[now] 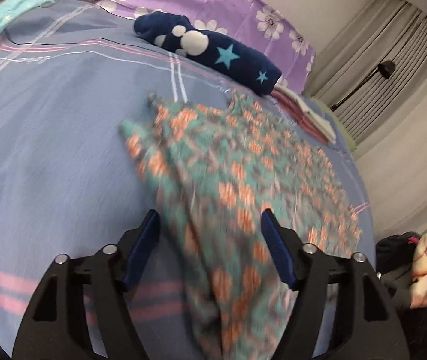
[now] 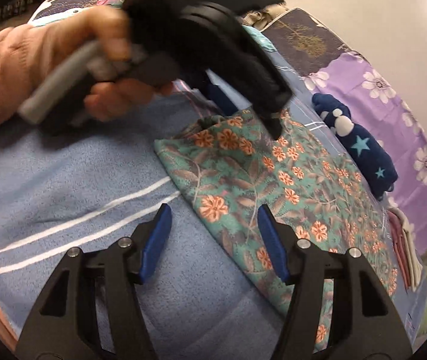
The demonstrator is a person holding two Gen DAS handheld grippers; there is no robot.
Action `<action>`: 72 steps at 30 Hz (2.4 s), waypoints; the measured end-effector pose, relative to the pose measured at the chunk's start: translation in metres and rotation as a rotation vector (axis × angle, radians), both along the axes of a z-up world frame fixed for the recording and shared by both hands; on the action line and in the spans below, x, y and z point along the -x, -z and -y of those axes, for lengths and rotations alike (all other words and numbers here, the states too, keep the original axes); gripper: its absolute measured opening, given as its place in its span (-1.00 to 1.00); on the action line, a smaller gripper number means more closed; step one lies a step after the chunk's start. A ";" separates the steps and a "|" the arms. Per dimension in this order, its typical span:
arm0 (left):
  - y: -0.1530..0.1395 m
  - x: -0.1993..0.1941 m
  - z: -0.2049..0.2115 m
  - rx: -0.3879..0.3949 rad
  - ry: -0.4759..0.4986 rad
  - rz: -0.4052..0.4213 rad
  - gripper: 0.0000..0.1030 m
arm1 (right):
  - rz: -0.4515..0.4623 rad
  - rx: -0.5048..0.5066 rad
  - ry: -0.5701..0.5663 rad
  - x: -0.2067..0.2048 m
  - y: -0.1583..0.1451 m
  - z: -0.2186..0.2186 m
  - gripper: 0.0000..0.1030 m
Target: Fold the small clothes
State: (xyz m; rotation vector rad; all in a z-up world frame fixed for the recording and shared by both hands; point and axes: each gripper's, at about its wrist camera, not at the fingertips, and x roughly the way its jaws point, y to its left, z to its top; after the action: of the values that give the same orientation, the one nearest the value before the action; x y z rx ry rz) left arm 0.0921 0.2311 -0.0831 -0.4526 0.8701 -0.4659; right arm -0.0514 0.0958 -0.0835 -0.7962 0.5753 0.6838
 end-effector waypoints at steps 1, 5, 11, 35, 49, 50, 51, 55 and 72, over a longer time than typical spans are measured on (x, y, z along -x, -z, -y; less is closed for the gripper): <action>0.002 -0.009 -0.002 0.032 0.002 -0.005 0.49 | -0.001 -0.004 0.010 -0.002 0.000 -0.001 0.18; 0.009 -0.032 -0.006 0.144 0.013 0.016 0.70 | -0.020 -0.033 0.052 -0.010 0.004 -0.006 0.20; 0.005 -0.036 0.004 0.094 0.028 0.033 0.74 | -0.135 -0.124 0.121 -0.031 0.005 0.003 0.31; 0.022 -0.044 -0.025 0.310 0.000 0.025 -0.23 | 0.120 0.058 0.059 0.002 0.012 -0.043 -0.19; 0.019 -0.051 -0.014 0.239 0.013 -0.009 -0.75 | 0.135 0.035 0.159 -0.029 0.011 -0.066 -0.86; 0.016 -0.052 -0.012 0.233 0.011 -0.001 -0.76 | 0.117 0.000 0.168 -0.032 0.006 -0.062 -0.87; 0.014 -0.051 -0.011 0.227 0.007 0.006 -0.76 | 0.103 -0.027 0.175 -0.033 0.001 -0.058 -0.87; 0.000 -0.053 -0.003 0.210 0.000 0.011 -0.77 | 0.067 -0.114 0.200 -0.038 -0.017 -0.042 -0.87; -0.068 -0.074 0.103 0.043 0.064 0.032 -0.76 | -0.064 -0.475 0.362 -0.062 -0.072 0.093 -0.88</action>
State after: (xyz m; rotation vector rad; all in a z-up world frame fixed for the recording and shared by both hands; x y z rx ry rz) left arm 0.1663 0.1281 -0.0148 -0.4564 0.8468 -0.5499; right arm 0.0105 0.0032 -0.0119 -0.2173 0.5668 0.4825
